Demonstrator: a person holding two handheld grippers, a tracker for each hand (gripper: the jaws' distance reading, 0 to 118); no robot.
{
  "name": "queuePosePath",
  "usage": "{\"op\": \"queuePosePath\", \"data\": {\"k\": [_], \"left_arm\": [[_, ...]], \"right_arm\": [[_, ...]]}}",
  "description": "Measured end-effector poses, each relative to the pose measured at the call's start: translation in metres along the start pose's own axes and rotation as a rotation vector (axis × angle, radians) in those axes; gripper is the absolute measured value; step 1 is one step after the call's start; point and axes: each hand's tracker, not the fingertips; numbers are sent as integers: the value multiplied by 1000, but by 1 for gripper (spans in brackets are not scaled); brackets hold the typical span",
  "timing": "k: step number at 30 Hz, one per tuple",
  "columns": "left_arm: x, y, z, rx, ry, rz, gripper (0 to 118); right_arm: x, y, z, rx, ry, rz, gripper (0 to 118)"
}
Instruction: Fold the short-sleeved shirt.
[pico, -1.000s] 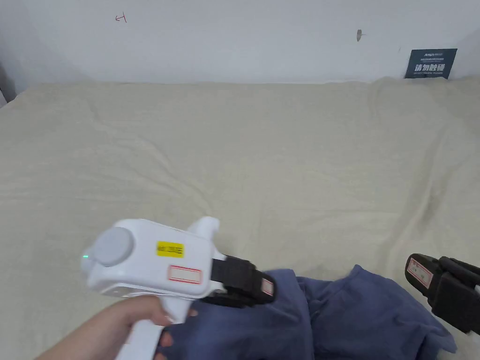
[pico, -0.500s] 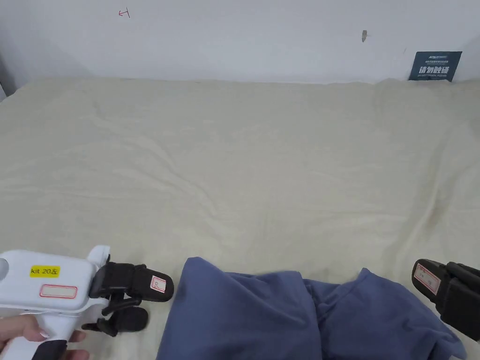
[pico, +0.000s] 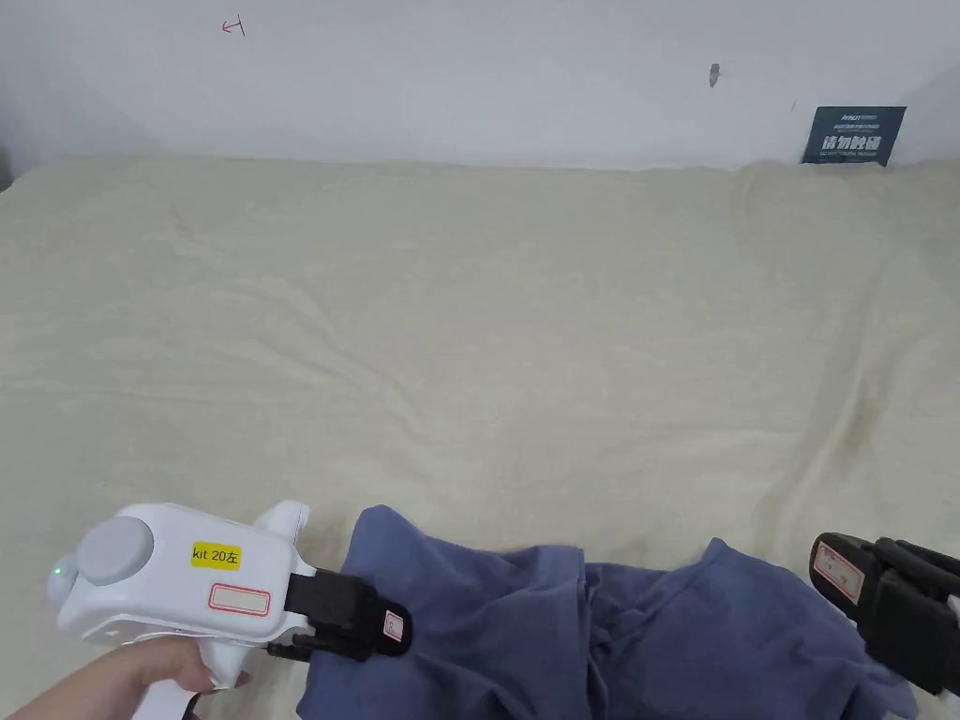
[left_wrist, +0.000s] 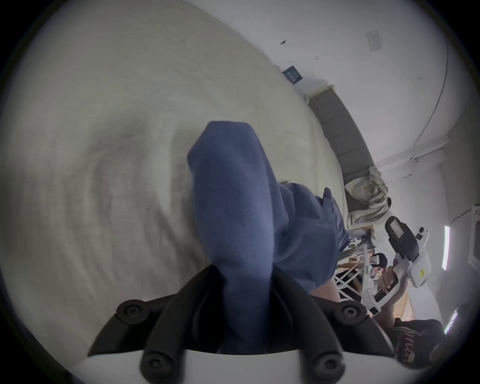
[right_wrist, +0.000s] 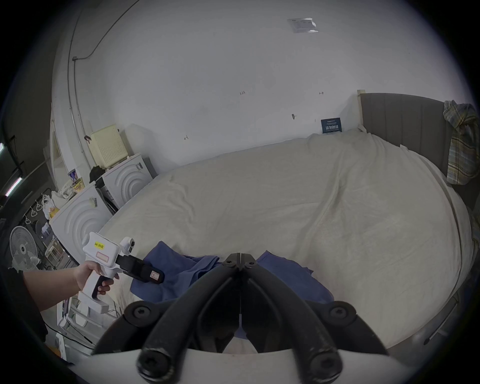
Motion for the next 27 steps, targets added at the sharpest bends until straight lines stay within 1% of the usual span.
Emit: {"op": "queuePosePath", "data": {"k": [1, 2, 4, 5, 7, 9, 10, 11, 12, 14, 16, 18, 20, 21, 22, 24, 25, 26, 27], "left_arm": [[5, 0, 4, -13, -3, 0, 12], [9, 3, 13, 6, 34, -39, 12], [20, 5, 31, 28, 156, -89, 12], [24, 6, 43, 41, 257, -106, 12], [24, 10, 68, 86, 436, -88, 12], [38, 10, 82, 96, 675, -220, 12], [43, 11, 85, 81, 757, -271, 12], [48, 11, 87, 82, 801, -279, 12], [54, 12, 89, 87, 787, -262, 12], [71, 12, 87, 116, 614, -184, 12], [96, 14, 72, 103, 467, -151, 12], [127, 15, 41, 54, 336, -162, 12], [152, 18, 7, -7, 277, -202, 12], [164, 19, -13, -36, 252, -206, 16], [170, 22, -32, -62, 230, -226, 40], [186, 21, -70, -111, 101, -201, 105], [190, 21, -84, -140, 44, -179, 117], [196, 20, -97, -184, -9, -151, 112], [198, 21, -98, -137, -26, -122, 110]], "right_arm": [[1, 0, -1, 0, 3, -4, 0], [1, 0, -1, 1, 7, -7, 0], [1, 0, -2, 4, 17, -10, 0], [1, 0, -2, 7, 21, -10, 0], [1, 0, -3, 9, 33, -14, 0], [2, -1, -4, 10, 47, -19, 0], [2, -2, -4, 9, 52, -20, 0], [2, -2, -4, 8, 56, -20, 0], [3, -2, -4, 7, 59, -18, 0], [4, -3, -2, 12, 64, -19, 0], [7, -3, 1, 18, 71, -27, 0], [11, -2, 5, 24, 70, -34, 0], [14, -1, 10, 28, 65, -42, 0], [16, 0, 12, 30, 60, -52, 0], [18, 1, 15, 36, 57, -63, 0], [23, 2, 20, 48, 58, -85, 0], [25, 3, 22, 51, 54, -90, 0], [27, 4, 24, 54, 49, -91, 0], [29, 4, 25, 53, 42, -89, 0]]}}
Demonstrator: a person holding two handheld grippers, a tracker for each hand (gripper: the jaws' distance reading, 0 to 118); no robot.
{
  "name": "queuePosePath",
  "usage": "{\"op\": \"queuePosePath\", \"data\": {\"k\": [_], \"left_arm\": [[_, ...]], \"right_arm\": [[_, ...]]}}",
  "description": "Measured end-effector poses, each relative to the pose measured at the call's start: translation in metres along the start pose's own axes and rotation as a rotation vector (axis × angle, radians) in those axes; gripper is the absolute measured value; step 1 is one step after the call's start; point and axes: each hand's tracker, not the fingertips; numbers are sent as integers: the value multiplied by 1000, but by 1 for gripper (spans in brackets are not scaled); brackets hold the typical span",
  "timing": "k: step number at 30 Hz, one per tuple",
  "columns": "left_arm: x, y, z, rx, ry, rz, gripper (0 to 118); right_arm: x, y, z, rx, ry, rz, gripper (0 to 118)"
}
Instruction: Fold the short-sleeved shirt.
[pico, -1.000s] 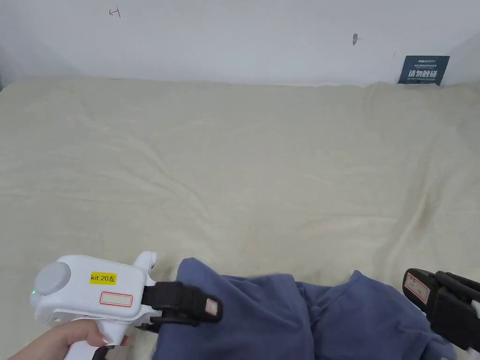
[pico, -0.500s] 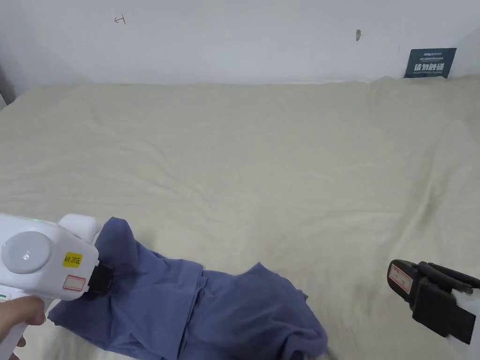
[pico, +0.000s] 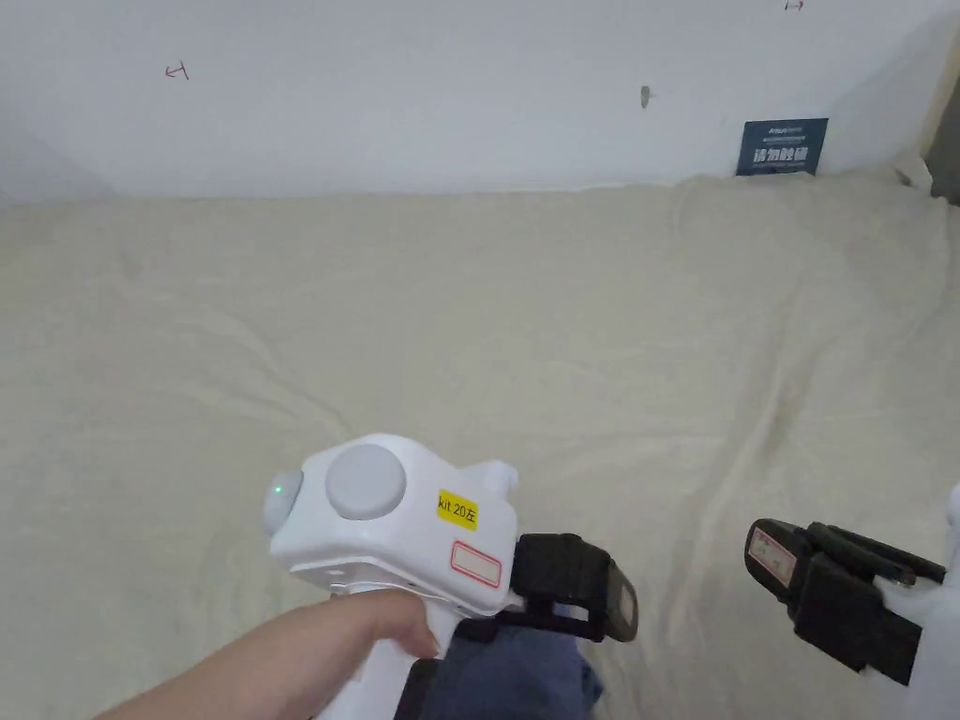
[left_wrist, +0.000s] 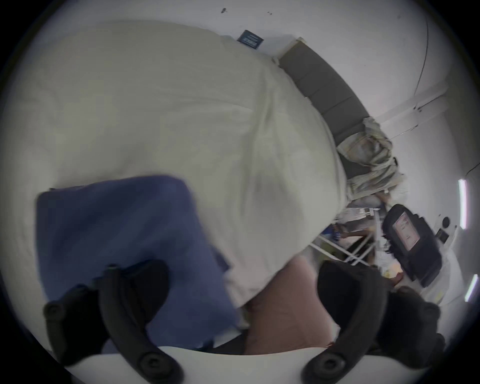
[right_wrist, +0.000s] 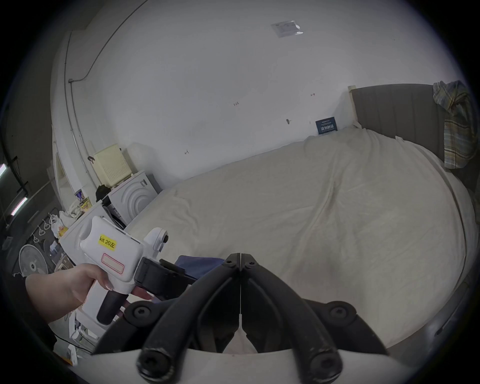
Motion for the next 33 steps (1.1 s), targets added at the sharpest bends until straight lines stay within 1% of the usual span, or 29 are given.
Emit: {"op": "queuePosePath", "data": {"k": [1, 3, 5, 9, 10, 11, 12, 13, 14, 15, 17, 18, 19, 20, 21, 22, 25, 27, 29, 31, 33], "left_arm": [[4, 2, 2, -27, -30, -19, 110], [12, -3, 13, -18, -10, -41, 110], [10, -6, 35, 27, 41, -95, 110], [-7, -14, 79, 146, 269, -141, 111], [-11, -17, 84, 162, 305, -170, 106], [-15, -19, 86, 187, 304, -209, 93], [-18, -21, 85, 194, 304, -231, 72], [-20, -22, 79, 176, 303, -214, 38], [-22, -23, 71, 166, 302, -207, 18], [-24, -24, 60, 145, 278, -195, 13], [-22, -25, 35, 109, 214, -204, 13], [-20, -25, 19, 102, 228, -216, 13], [-18, -26, 3, 80, 272, -238, 13], [-17, -26, -14, 47, 356, -258, 13], [-18, -27, -28, 35, 376, -280, 13], [-17, -29, -39, 37, 352, -289, 13], [-13, -32, -44, 72, 350, -291, 13], [-14, -32, -36, 86, 324, -246, 13], [-22, -35, -25, 116, 221, -180, 12], [-32, -41, -8, 173, 0, -68, 13], [-39, -53, 16, 289, -189, 60, 12]], "right_arm": [[2, 1, 1, -2, -8, 4, 0], [5, 2, 3, -1, -18, 11, 0], [10, 2, 3, -1, -25, 9, 0], [15, 1, -1, -7, -29, -14, 0], [15, 1, -2, -8, -28, -18, 0], [14, 0, -2, -10, -27, -19, 0], [14, 0, -3, -12, -26, -20, 0], [13, -1, -4, -14, -25, -19, 0], [12, -1, -4, -18, -24, -15, 0], [11, -1, -5, -23, -27, -10, 0], [9, -1, -5, -27, -32, -2, 0], [9, 0, -5, -27, -30, -1, 0], [8, 0, -5, -27, -27, -1, 0], [7, 1, -4, -26, -27, -2, 0], [6, 1, -3, -25, -29, 0, 0], [4, 1, -2, -25, -31, 4, 0], [2, 0, -1, -29, -38, 17, 0], [2, -1, -1, -33, -37, 15, 0], [1, -2, -2, -37, -30, 9, 0], [-1, -2, -3, -39, -24, 5, 0], [-4, -1, -2, -26, -4, -4, 0]]}}
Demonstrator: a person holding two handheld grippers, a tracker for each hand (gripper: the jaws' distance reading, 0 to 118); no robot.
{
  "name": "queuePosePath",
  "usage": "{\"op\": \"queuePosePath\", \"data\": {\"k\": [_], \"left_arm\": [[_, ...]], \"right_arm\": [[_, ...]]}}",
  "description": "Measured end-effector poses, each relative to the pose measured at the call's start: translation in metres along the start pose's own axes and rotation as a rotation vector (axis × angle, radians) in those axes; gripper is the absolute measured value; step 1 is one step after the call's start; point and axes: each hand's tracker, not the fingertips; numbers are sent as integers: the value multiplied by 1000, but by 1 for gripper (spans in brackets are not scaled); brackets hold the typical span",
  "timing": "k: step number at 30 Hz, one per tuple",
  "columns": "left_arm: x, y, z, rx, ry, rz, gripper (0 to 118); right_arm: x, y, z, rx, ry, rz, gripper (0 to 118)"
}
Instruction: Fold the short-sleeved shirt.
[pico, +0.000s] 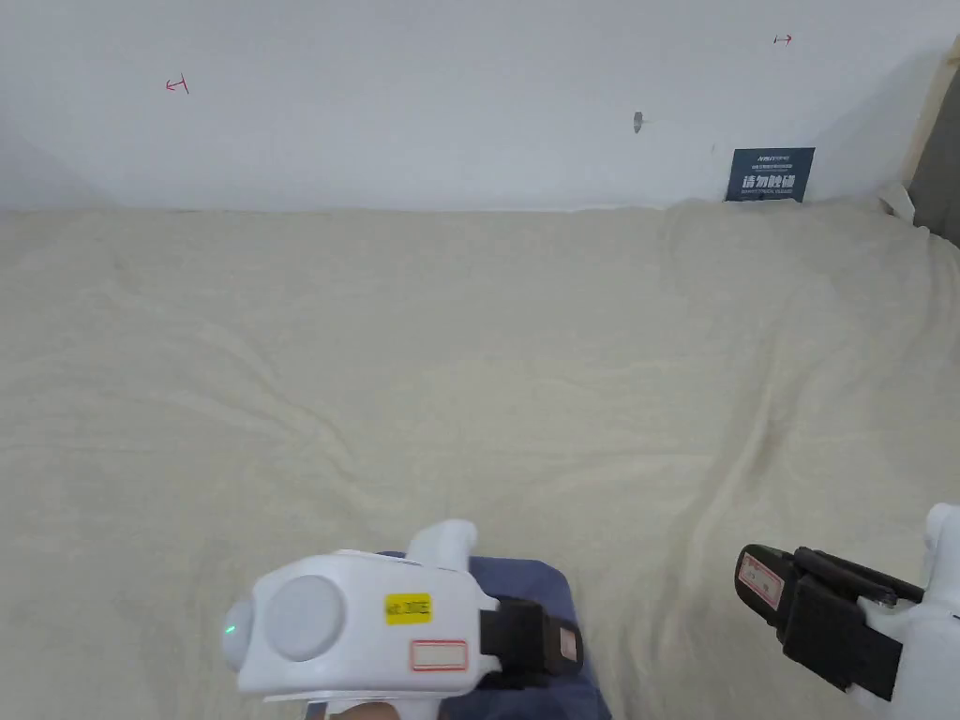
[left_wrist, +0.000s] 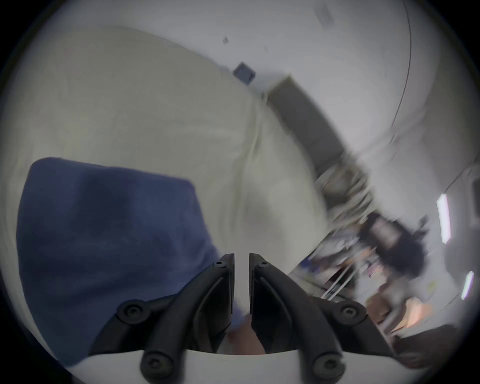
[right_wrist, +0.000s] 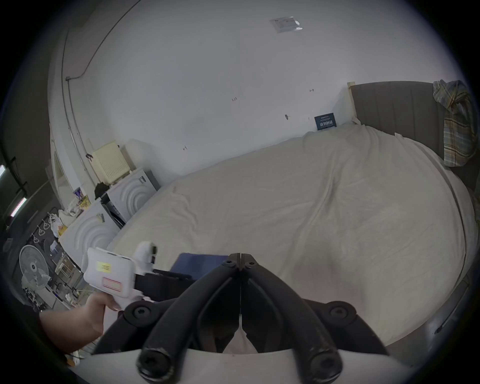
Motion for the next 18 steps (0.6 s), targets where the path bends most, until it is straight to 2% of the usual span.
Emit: {"op": "queuePosePath", "data": {"k": [2, 5, 10, 13, 15, 18], "left_arm": [[6, -1, 33, 162, -14, 16, 13], [30, 2, 92, 403, 97, -89, 13], [92, -2, 175, 799, 343, -429, 12], [120, -15, 202, 1025, 523, -633, 4], [129, -26, 203, 1201, 726, -750, 0], [121, -28, 195, 1234, 857, -783, 0]], "right_arm": [[-5, 4, 7, 54, 45, -19, 0], [-13, 16, 20, 131, 95, -3, 0], [-40, 49, 44, 312, 84, 104, 0], [-56, 60, 60, 506, 19, 203, 0], [-65, 61, 64, 610, -83, 282, 0], [-65, 53, 58, 707, -192, 307, 0]]}}
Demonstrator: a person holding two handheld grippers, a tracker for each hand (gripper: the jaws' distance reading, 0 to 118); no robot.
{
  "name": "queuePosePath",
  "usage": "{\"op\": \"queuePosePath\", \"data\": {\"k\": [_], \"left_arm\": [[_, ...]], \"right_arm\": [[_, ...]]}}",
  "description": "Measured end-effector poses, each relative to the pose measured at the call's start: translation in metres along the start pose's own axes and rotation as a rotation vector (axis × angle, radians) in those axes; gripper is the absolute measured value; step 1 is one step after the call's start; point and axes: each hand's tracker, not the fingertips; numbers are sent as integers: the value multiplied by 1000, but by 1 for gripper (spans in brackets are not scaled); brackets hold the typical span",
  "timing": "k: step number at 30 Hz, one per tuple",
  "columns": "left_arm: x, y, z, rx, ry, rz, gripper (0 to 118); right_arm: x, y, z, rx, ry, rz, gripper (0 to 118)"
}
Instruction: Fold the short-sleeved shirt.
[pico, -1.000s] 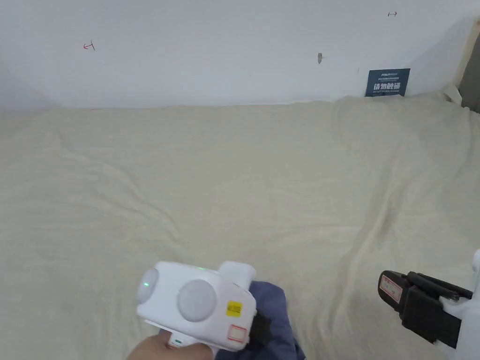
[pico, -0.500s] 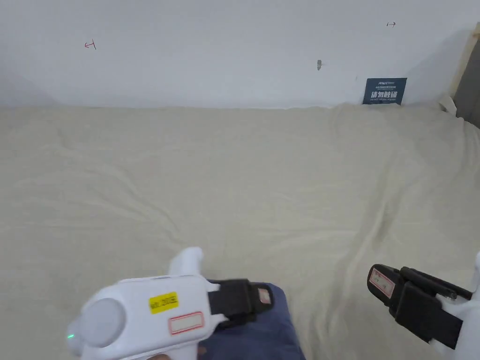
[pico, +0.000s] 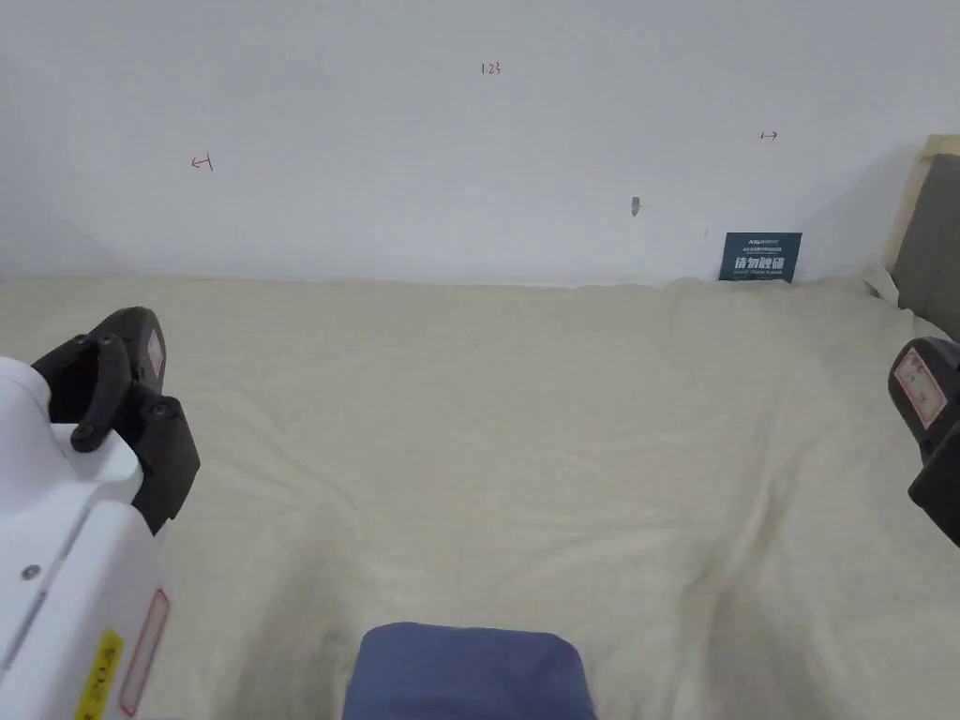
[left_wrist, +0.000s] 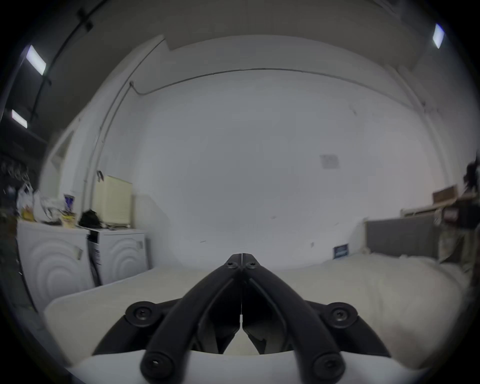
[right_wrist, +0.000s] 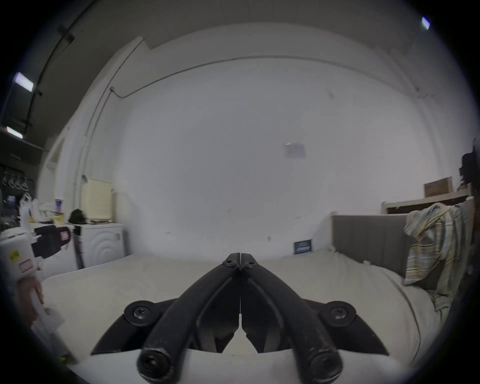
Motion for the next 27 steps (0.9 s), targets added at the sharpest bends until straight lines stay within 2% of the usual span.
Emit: {"op": "queuePosePath", "data": {"k": [2, 5, 6, 7, 9, 12, 21, 27], "left_arm": [[3, -23, -7, -88, 25, -23, 0], [3, -72, -7, -170, 93, -21, 0], [2, -84, -5, -196, 90, -2, 0], [2, -92, 0, -206, 80, 6, 0], [1, -99, 7, -228, 60, 15, 0], [2, -99, 12, -219, 69, 2, 0], [4, -93, 7, -230, 53, 11, 0], [-16, -74, 6, -232, 2, -27, 0]], "right_arm": [[3, -23, -2, 5, -48, 10, 0], [3, -72, -10, -92, -189, 137, 0], [5, -83, -10, -155, -197, 155, 0], [7, -92, -9, -229, -178, 129, 0], [10, -100, 2, -237, -155, 77, 0], [6, -99, 13, -188, -187, 152, 0], [9, -92, 7, -203, -200, 105, 0], [16, -64, 9, -190, -127, 95, 0]]}}
